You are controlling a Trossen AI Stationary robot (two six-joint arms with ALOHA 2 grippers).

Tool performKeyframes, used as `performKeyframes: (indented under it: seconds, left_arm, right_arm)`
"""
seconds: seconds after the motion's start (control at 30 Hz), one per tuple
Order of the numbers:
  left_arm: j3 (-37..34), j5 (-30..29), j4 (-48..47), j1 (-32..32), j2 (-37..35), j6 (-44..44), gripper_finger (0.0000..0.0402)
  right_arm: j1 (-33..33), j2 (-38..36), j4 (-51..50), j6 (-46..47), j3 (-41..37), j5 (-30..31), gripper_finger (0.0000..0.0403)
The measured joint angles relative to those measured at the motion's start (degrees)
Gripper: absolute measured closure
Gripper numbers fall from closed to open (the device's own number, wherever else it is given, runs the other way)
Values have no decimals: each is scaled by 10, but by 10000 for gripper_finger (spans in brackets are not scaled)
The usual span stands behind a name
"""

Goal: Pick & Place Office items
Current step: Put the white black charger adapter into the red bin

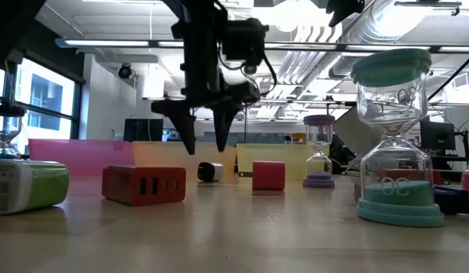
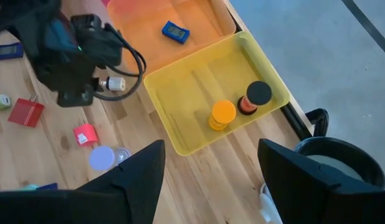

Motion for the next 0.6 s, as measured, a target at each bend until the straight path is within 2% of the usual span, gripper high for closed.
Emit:
performKeyframes:
  seconds: [0.2,0.4,0.6]
  left_arm:
    - [0,-2,20,0,24,6,145]
    - [0,-44,49,1,25,12,145]
    - [-1,-46,51,9,29,23,145]
  right_arm:
    - [0,0,-2,1,0,0,156]
    - [0,0,-2,1,0,0,156]
    - [0,0,-2,-7,0,0,156]
